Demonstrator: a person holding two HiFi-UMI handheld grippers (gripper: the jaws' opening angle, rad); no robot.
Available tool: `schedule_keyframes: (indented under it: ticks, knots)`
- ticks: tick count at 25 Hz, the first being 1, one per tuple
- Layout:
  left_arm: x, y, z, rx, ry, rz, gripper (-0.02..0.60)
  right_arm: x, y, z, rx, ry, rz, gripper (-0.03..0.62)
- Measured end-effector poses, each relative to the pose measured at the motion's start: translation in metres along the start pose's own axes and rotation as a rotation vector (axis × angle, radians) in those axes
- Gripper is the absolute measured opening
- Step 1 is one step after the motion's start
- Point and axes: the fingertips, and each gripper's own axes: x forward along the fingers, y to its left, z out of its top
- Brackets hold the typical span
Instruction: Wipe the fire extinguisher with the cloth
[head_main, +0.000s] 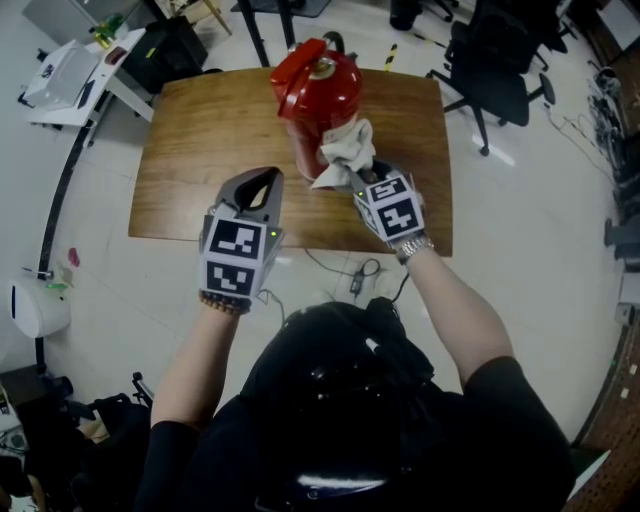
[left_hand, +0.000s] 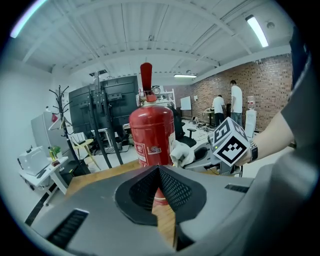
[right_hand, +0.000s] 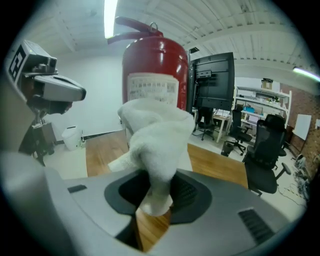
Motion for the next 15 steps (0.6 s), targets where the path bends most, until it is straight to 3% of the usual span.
schedule_keyframes:
  ticks: [15]
  knots:
    - [0.012,0.003,-0.022,0.026,0.070,-0.011,-0.002,0.053,0.000,-0.059,0.050,0.094,-0.006,0.126]
